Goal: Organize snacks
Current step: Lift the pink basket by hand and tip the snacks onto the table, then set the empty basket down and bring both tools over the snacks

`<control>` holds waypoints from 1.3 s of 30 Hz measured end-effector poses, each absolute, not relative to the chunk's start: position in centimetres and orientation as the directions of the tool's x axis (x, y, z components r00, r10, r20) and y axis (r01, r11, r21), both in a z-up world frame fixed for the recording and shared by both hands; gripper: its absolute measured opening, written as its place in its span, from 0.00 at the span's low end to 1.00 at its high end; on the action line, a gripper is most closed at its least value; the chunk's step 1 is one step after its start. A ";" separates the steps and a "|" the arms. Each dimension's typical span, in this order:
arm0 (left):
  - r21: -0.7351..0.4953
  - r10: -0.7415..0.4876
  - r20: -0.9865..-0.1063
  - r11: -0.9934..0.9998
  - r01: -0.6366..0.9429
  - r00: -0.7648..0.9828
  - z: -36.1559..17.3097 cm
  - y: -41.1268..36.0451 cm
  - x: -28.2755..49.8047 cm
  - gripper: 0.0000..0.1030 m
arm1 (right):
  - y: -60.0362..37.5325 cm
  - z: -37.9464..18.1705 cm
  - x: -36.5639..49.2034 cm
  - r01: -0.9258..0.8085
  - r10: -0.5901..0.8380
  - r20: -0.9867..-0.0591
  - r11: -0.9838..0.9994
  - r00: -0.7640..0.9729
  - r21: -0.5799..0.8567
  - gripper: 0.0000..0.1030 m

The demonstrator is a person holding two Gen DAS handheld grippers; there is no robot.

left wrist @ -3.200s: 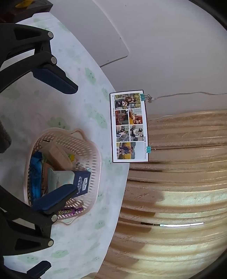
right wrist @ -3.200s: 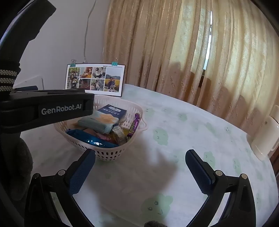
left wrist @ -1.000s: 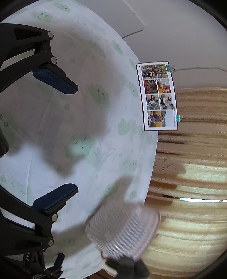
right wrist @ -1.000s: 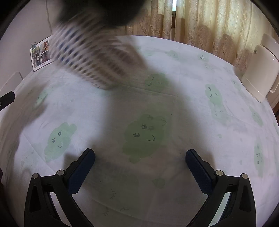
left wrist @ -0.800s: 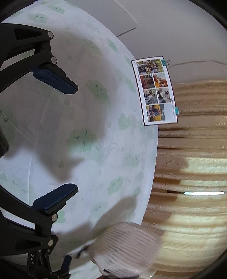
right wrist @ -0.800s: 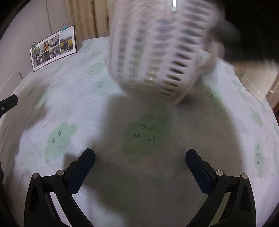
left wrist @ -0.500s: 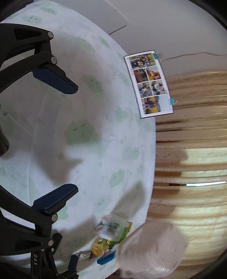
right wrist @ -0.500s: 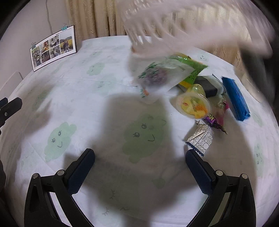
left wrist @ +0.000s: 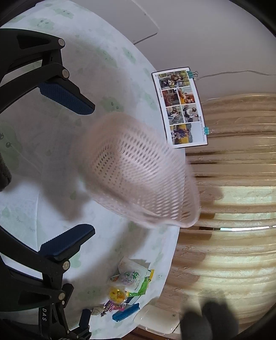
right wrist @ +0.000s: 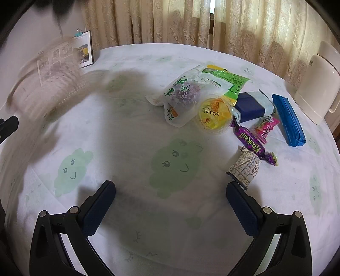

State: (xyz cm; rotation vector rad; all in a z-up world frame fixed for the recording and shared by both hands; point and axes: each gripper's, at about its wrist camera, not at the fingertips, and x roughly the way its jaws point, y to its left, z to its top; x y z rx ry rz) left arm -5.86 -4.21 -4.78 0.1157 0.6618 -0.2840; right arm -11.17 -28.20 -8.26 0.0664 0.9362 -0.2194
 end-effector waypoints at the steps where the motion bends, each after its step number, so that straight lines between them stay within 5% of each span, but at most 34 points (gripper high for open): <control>1: 0.014 -0.224 -0.622 0.955 0.297 0.750 -4.8 -4.2 -5.8 0.99 | -28.2 -8.2 -11.2 0.216 -0.158 -0.805 0.976 0.572 -0.038 1.00; 32: 0.019 -0.291 -0.690 0.908 0.418 0.663 -5.9 -10.8 -9.8 1.00 | -28.8 -8.3 -11.8 0.148 -0.102 -0.811 0.989 0.576 -0.019 1.00; 39: 0.058 -0.328 -0.687 0.865 0.498 0.649 -5.2 -14.9 -11.6 1.00 | -33.1 -7.7 -14.5 0.324 -0.105 -0.776 0.937 0.621 0.132 1.00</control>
